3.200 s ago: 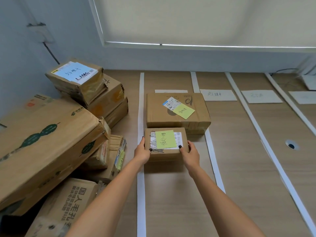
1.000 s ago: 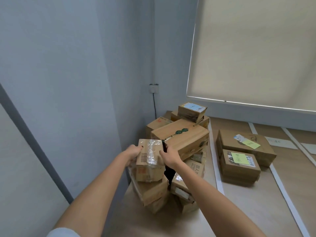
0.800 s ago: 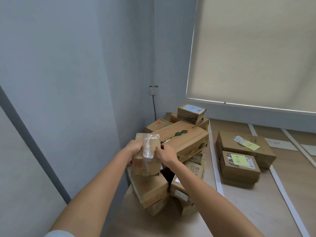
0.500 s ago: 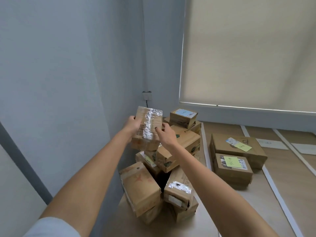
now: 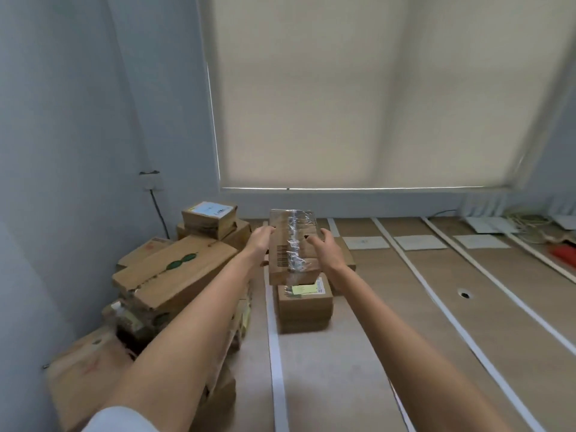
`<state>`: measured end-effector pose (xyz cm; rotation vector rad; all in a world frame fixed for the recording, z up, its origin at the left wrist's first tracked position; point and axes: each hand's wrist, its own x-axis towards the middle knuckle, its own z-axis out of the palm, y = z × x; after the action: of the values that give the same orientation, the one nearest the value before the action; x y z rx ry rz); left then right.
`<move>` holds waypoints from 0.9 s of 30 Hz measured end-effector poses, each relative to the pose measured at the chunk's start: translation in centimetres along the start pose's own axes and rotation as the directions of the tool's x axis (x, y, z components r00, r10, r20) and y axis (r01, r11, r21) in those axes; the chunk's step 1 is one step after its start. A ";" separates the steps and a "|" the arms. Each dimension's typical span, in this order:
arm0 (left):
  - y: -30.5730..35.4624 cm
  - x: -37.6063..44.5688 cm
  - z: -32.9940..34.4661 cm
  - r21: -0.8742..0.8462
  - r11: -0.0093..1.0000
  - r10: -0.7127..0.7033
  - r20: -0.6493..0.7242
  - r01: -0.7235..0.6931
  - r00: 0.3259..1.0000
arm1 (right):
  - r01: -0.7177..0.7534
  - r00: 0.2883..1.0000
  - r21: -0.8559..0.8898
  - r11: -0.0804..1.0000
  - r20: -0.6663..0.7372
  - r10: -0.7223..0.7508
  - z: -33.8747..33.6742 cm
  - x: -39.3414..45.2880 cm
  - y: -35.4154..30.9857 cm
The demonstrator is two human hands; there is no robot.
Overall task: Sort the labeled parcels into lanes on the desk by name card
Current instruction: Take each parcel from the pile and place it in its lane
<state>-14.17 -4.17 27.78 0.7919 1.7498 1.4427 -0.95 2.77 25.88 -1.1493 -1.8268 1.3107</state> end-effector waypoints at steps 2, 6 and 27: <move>-0.9 0.4 3.9 -0.002 0.999 -0.042 0.005 0.042 0.999 | -0.030 0.999 0.035 0.999 0.015 0.029 -3.1 0.8 2.4; -3.8 1.1 10.1 -0.010 0.989 -0.147 -0.019 0.147 0.989 | -0.133 0.989 0.130 0.983 0.076 0.124 -7.6 1.3 7.0; -5.3 0.6 21.9 0.110 0.991 0.074 -0.021 -0.071 0.997 | -0.256 0.957 0.419 0.871 -0.018 0.290 -15.1 2.9 14.8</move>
<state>3.73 7.15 20.00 0.9070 1.8485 1.4194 14.95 13.66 16.78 -1.2280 -1.2699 1.6870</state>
